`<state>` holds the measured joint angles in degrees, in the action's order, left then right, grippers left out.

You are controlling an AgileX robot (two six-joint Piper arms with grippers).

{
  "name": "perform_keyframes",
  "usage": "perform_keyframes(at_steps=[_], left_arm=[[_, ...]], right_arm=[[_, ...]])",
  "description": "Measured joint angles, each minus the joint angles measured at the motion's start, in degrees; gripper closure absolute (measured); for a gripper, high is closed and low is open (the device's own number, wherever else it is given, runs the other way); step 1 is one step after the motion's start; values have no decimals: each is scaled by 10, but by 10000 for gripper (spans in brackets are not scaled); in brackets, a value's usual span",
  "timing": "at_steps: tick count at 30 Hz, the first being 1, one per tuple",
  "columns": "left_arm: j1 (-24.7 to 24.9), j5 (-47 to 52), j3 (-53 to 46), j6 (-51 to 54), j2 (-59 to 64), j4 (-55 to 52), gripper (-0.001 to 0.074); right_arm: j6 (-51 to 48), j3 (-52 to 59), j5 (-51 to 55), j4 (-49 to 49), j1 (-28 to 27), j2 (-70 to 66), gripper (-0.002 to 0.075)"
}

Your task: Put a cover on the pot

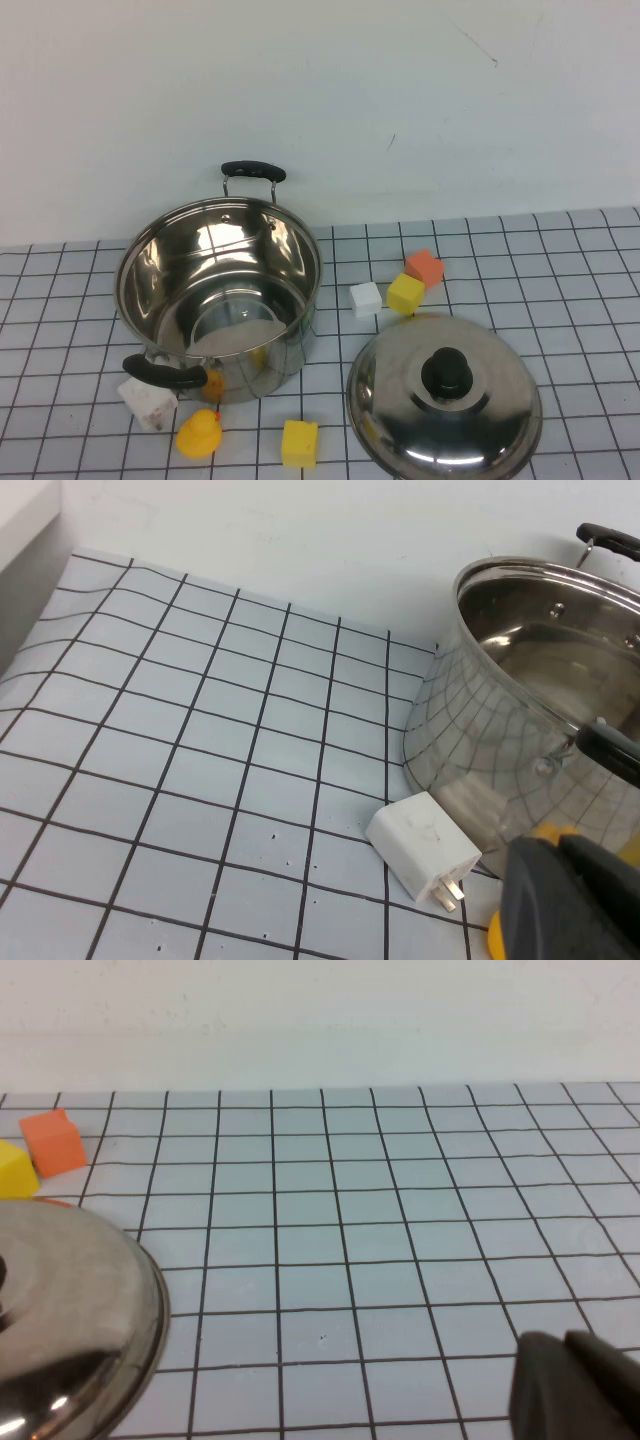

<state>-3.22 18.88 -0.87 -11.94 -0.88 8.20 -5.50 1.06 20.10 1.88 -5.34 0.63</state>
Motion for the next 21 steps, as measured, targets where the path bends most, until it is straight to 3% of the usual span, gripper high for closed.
perform_keyframes(at_steps=[17, 21], left_arm=[[0, 0, 0, 2, 0, 0, 738], [0, 0, 0, 2, 0, 0, 738]], right_arm=[[0, 0, 0, -11, 0, 0, 728], [24, 0, -8, 89, 0, 0, 728]])
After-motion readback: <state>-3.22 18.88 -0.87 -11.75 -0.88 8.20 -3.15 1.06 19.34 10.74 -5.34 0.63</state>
